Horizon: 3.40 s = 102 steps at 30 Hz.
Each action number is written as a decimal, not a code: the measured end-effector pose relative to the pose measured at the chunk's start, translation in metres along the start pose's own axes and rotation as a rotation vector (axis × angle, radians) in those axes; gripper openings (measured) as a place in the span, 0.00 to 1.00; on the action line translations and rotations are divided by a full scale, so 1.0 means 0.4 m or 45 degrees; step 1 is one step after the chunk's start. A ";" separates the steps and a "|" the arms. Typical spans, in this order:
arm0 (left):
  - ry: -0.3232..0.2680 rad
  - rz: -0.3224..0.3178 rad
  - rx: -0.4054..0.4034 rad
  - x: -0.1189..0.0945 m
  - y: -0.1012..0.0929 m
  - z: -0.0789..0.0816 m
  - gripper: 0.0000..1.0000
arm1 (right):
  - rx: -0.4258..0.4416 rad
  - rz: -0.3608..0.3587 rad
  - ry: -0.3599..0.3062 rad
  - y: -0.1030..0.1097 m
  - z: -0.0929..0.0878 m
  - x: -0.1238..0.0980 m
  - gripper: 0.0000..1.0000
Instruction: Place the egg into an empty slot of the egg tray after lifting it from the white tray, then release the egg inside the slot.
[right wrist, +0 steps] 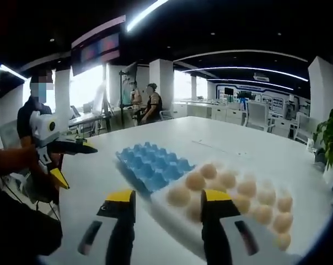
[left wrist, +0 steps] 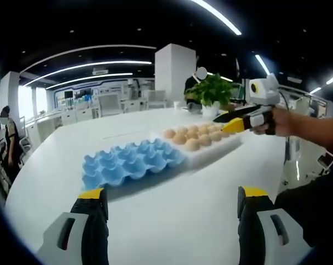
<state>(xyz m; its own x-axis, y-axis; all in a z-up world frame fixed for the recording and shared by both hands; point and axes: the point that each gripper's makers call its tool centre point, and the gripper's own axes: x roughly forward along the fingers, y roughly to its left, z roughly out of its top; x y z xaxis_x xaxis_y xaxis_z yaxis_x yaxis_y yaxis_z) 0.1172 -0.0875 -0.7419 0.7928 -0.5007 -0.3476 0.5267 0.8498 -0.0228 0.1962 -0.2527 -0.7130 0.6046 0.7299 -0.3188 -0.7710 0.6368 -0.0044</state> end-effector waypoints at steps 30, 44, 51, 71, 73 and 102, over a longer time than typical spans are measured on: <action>0.038 -0.048 0.018 -0.008 -0.021 -0.019 0.99 | -0.113 0.054 0.306 -0.044 -0.068 0.130 0.32; 0.065 -0.070 0.012 -0.005 -0.031 -0.035 0.99 | -0.207 0.095 0.426 -0.052 -0.086 0.158 0.32; 0.073 -0.060 0.010 -0.010 -0.019 -0.036 1.00 | -0.176 0.148 0.449 -0.070 -0.082 0.185 0.30; 0.082 -0.079 0.017 -0.005 -0.027 -0.041 1.00 | -0.112 0.241 0.603 -0.067 -0.120 0.206 0.27; 0.089 -0.079 0.021 -0.005 -0.028 -0.043 1.00 | -0.108 0.249 0.642 -0.064 -0.122 0.207 0.28; 0.111 -0.097 0.030 0.005 -0.034 -0.050 1.00 | -0.196 0.280 0.980 -0.042 -0.139 0.212 0.28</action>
<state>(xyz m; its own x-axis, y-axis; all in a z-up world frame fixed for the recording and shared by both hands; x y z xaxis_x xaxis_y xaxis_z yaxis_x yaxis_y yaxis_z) 0.1055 -0.0968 -0.7610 0.7211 -0.5465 -0.4259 0.5922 0.8052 -0.0307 0.2495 -0.2153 -0.7925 0.1725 0.4235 -0.8893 -0.9089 0.4164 0.0219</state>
